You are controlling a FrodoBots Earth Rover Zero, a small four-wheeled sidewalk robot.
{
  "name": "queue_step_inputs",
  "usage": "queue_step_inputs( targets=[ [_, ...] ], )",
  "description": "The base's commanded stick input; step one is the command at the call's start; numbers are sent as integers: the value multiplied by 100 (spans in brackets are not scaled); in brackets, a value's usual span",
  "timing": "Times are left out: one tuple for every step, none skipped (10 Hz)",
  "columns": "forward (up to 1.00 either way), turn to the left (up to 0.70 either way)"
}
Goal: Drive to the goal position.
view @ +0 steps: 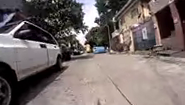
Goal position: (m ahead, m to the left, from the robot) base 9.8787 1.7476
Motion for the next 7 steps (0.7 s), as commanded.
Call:
queue_step_inputs(
  targets=[
    [70,0],
    [70,0],
    [70,9],
    [70,21],
    [70,0],
    [70,0],
    [70,0]
  ],
)
